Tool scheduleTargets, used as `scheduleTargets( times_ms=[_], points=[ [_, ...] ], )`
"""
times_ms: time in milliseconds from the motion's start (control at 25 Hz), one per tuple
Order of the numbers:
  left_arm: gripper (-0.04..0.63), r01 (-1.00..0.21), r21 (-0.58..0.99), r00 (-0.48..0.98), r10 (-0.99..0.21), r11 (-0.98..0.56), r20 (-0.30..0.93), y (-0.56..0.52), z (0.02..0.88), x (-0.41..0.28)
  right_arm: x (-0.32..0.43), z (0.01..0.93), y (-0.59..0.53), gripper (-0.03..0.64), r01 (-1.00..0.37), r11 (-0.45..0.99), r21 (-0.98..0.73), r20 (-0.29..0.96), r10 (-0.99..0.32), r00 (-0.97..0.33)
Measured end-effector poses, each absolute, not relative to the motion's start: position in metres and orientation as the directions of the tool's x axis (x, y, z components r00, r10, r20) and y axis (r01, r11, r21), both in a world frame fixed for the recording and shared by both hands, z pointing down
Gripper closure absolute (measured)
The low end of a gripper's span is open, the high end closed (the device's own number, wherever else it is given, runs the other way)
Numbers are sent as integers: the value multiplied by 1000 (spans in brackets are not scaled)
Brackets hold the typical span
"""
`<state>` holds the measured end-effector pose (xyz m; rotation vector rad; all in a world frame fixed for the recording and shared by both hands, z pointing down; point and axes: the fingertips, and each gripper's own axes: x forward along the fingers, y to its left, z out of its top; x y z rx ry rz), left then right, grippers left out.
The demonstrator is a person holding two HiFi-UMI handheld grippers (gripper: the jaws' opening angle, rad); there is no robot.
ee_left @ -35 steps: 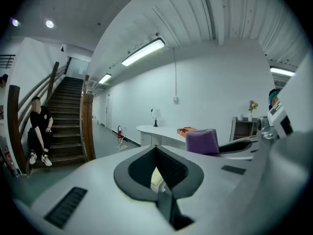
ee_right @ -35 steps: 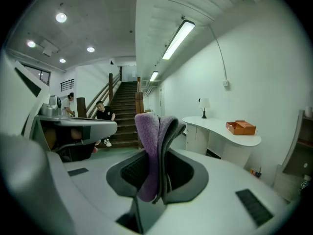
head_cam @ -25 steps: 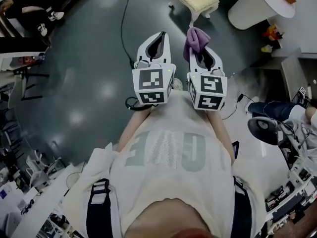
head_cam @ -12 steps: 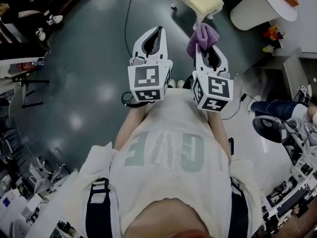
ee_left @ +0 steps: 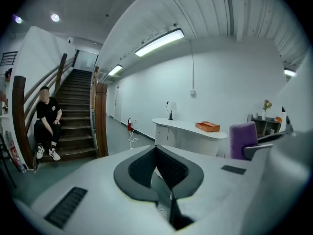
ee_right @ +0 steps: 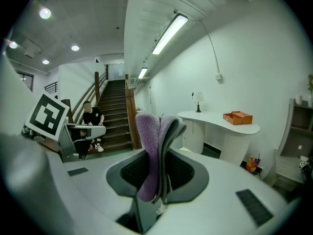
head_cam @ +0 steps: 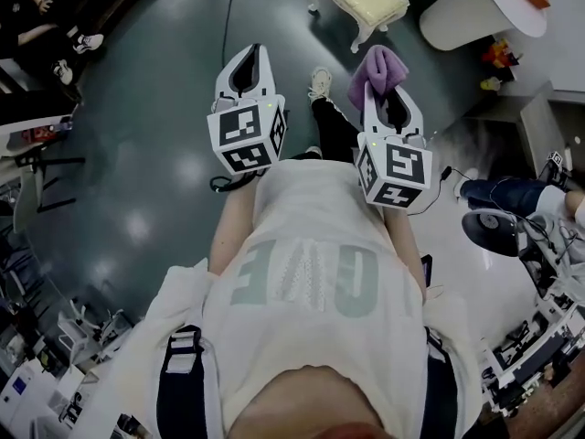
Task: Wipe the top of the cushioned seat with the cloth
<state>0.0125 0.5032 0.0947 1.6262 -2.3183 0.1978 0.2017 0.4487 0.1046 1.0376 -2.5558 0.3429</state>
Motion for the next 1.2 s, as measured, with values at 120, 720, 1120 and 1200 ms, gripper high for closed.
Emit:
scheduleTargets(
  times_ms=[120, 720, 1120, 1200],
  points=[
    [589, -936, 41, -319, -895, 349, 312, 484, 96, 8, 195, 111, 424, 525, -710, 695, -113, 404, -621, -672],
    [589, -933, -28, -349, -887, 358, 303, 310, 96, -96, 70, 140, 209, 525, -696, 696, -178, 424, -584, -692],
    [589, -935, -19, -349, -905, 355, 242, 140, 50, -174, -18, 114, 50, 525, -661, 742, -113, 445, -557, -701],
    [589, -940, -23, -335, -912, 340, 235, 117, 47, -181, -28, 111, 30, 525, -668, 736, -108, 439, -568, -697]
  ],
)
